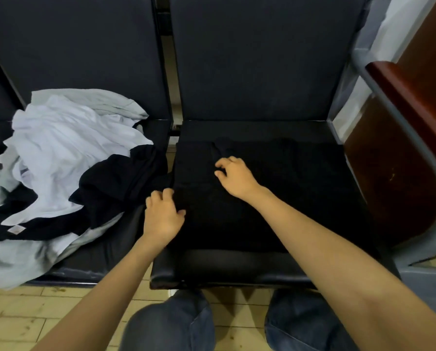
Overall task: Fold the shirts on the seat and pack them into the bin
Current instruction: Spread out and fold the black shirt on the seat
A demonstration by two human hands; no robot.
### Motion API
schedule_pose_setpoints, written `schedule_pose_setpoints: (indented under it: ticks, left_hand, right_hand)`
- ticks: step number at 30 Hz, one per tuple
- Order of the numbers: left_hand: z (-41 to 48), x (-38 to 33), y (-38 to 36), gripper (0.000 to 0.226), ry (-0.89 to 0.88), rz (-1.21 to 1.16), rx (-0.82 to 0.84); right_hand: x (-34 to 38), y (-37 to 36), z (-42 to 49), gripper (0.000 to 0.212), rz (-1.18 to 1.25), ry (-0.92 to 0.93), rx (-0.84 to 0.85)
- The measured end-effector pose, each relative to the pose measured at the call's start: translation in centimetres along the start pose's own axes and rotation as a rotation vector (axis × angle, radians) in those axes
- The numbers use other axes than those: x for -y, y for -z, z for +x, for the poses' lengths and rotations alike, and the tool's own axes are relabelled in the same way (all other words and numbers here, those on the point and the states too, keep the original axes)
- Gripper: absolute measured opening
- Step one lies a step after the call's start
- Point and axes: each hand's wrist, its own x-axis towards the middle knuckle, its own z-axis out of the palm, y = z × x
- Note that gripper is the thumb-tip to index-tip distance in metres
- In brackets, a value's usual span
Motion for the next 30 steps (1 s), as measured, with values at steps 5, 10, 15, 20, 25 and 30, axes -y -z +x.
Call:
schedule_pose_setpoints:
  ticks: [5, 10, 15, 20, 25, 30]
  left_hand:
    - [0.2, 2.3, -0.4, 0.058, 0.176, -0.157, 0.086]
    - [1.4, 2.3, -0.4, 0.049, 0.238, -0.265, 0.143]
    - [1.2, 2.6, -0.6, 0.020, 0.198, -0.382, 0.090]
    - [-0.4, 0.5, 0.5, 0.016, 0.147, -0.695, 0.004]
    - [-1.4, -4.2, 0.4, 0.016, -0.059, -0.724, -0.026]
    - [-2.1, -8.8, -2.8, 0.016, -0.303, -0.313, 0.103]
  right_hand:
    - [4.2, -4.0, 7.3, 0.037, 0.001, -0.001, 0.002]
    - [6.3, -7.1, 10.4, 0.074, -0.212, -0.150, -0.022]
    - [6.2, -7.9, 11.3, 0.038, -0.258, -0.140, -0.118]
    - [5.5, -3.3, 11.8, 0.013, 0.473, -0.277, -0.153]
    - [0.3, 2.2, 10.3, 0.016, 0.705, -0.392, -0.343]
    - [-5.9, 3.0, 7.2, 0.042, 0.507, -0.518, -0.202]
